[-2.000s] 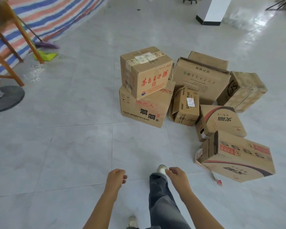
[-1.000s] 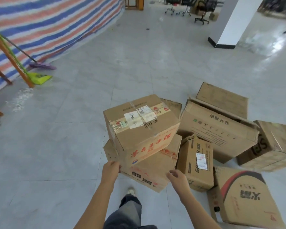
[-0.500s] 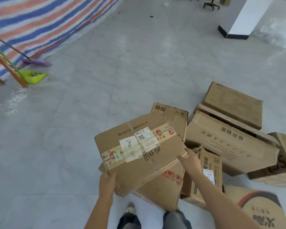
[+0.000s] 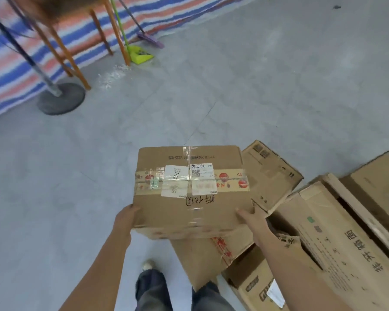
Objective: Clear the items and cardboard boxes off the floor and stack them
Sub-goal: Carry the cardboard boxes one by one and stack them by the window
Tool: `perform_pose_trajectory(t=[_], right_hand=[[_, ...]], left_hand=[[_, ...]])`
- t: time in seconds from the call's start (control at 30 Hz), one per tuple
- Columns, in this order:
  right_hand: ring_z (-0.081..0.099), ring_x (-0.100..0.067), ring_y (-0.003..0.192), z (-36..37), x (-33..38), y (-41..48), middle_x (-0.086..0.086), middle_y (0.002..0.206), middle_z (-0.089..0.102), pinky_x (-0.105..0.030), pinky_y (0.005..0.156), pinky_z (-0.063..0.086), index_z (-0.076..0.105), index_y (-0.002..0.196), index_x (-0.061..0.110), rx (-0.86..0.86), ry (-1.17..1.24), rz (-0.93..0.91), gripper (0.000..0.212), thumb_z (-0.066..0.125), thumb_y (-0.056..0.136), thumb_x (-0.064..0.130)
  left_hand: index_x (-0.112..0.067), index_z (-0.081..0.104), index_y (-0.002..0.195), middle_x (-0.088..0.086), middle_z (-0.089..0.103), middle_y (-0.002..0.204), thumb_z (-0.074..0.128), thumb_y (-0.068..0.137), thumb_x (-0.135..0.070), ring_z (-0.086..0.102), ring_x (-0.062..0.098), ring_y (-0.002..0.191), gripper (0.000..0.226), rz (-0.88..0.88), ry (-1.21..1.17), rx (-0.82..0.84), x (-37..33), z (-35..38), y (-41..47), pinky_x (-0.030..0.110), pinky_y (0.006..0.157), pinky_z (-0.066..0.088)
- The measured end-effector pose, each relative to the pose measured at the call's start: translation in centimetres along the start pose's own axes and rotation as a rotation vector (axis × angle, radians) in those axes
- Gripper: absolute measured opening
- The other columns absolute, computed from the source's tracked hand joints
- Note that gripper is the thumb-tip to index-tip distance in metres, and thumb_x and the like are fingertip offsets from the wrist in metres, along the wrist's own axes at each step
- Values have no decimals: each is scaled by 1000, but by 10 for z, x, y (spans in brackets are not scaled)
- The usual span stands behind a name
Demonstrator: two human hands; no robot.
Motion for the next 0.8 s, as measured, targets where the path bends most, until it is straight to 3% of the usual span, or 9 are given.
perform_pose_trajectory(t=[0.07, 0.23, 0.33, 0.4, 0.47, 0.57, 0.67, 0.8], right_hand=[[51, -25, 110, -7, 21, 4, -5, 122, 53, -45, 99, 43, 42, 128, 12, -12, -2, -71, 53, 66, 83, 26], [58, -25, 97, 4, 90, -17, -5, 106, 57, -45, 90, 50, 45, 105, 18, 76, -59, -287, 36, 64, 83, 39], [58, -26, 97, 35, 123, -52, -6, 99, 57, -50, 93, 48, 47, 98, 18, 196, -102, -378, 39, 61, 79, 49], [52, -23, 95, 60, 144, -82, -2, 94, 51, -45, 92, 46, 45, 102, 14, 228, -161, -469, 38, 54, 86, 47], [52, -20, 92, 92, 162, -124, -1, 95, 51, -39, 85, 44, 46, 105, 11, 268, -211, -564, 38, 50, 89, 45], [57, -22, 89, 150, 177, -200, -3, 94, 55, -44, 85, 49, 47, 94, 14, 422, -171, -667, 34, 54, 86, 46], [55, -20, 75, 206, 182, -285, -6, 88, 53, -38, 66, 47, 42, 89, 13, 574, -98, -764, 30, 56, 88, 40], [56, -14, 76, 269, 174, -404, -1, 88, 55, -30, 58, 42, 43, 105, 17, 771, -35, -900, 27, 54, 91, 37]], left_hand=[[-14, 59, 106, -1, 57, 89, 52, 91, -10, 48, 15, 77, 17, 44, -80, -21, -2, -5, -13, 30, 76, 36], [-10, 64, 109, 2, 55, 95, 56, 88, -9, 46, 17, 76, 22, 127, -323, -112, -17, -46, -40, 36, 78, 43], [-15, 62, 86, -4, 50, 73, 56, 87, -16, 45, 11, 64, 6, 140, -508, -129, -21, -93, -67, 24, 56, 35], [-15, 61, 78, -3, 48, 68, 55, 86, -18, 46, 13, 63, 11, 184, -566, -134, -23, -130, -89, 25, 56, 35], [-13, 65, 81, 0, 58, 76, 54, 87, -19, 54, 17, 73, 14, 268, -622, -157, -22, -177, -115, 28, 64, 43], [-15, 67, 89, 0, 65, 88, 53, 90, -22, 59, 17, 81, 16, 425, -724, -260, -13, -253, -167, 29, 69, 45], [-18, 65, 104, -2, 65, 102, 52, 91, -24, 58, 14, 89, 19, 595, -805, -397, 2, -332, -222, 28, 72, 44], [-19, 58, 127, -3, 60, 121, 48, 93, -25, 52, 16, 112, 36, 799, -809, -589, 37, -430, -300, 30, 88, 42]])
Point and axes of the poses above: each hand's wrist, its own y-axis towards the middle knuckle, its own z-axis out of the palm, x = y × z, the point moved 6 cm from there along y, towards the middle knuckle
